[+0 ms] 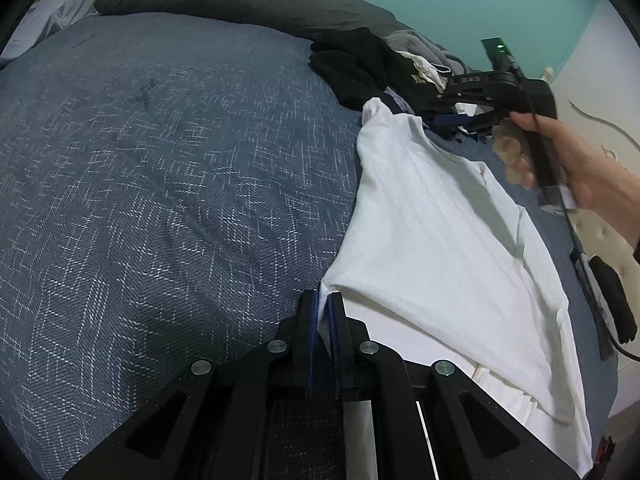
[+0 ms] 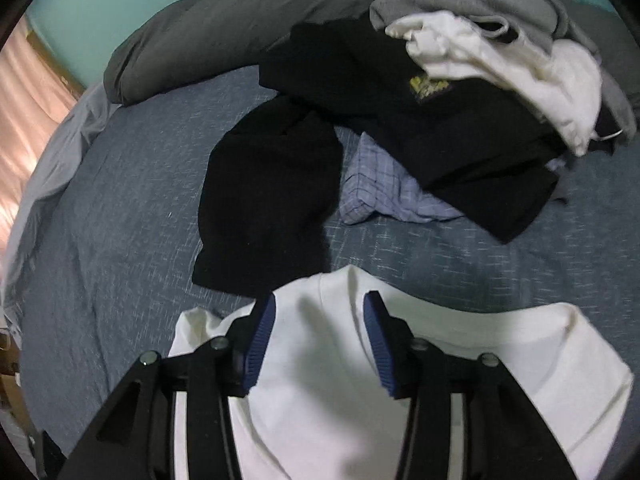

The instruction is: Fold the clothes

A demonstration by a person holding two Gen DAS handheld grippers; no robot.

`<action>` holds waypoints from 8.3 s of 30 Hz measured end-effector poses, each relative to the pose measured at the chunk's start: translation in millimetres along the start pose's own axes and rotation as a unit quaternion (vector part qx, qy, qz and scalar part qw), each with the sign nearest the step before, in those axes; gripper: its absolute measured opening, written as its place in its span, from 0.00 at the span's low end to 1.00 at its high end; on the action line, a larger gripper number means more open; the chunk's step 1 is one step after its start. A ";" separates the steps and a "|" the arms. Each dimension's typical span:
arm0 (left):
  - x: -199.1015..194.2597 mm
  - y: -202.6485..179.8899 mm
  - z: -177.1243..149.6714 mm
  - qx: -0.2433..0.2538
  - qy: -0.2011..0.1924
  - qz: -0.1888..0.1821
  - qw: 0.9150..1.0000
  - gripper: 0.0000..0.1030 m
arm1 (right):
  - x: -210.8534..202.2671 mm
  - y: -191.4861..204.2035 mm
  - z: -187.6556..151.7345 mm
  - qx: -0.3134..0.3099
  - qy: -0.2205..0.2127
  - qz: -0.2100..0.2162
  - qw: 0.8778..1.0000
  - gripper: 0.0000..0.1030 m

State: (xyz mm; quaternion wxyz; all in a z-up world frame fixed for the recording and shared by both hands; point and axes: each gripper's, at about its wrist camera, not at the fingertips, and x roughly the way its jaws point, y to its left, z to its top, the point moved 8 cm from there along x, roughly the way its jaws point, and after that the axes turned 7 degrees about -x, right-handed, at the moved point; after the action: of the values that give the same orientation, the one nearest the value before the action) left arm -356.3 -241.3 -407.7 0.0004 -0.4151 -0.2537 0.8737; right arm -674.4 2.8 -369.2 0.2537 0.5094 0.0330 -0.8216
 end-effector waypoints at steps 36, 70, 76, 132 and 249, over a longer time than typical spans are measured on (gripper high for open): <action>2.9 -0.3 1.4 0.009 0.005 0.013 1.000 0.06 | -9.2 -12.3 17.1 0.019 -0.097 0.002 0.995 0.28; -1.2 4.1 4.6 -0.006 0.010 0.002 1.000 0.06 | -14.5 36.4 -15.4 -0.014 -0.057 0.085 0.995 0.07; -20.7 6.9 10.4 -0.021 0.004 0.007 1.000 0.06 | -83.8 6.3 -55.1 0.001 -0.061 0.086 0.994 0.07; -247.6 5.9 -228.9 0.014 0.169 0.056 0.984 0.26 | -336.6 -52.2 -628.9 0.114 0.133 0.019 0.984 0.17; -198.5 -9.7 -270.1 0.009 0.260 0.008 0.965 0.03 | -377.0 -66.2 -621.1 0.129 0.071 0.040 0.988 0.04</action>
State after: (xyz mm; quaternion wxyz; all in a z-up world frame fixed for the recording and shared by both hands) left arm -32.2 -155.1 -401.8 0.0631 -0.6301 -0.2335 0.7379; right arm -61.9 399.1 -358.4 0.2155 0.5958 -0.0755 -0.7700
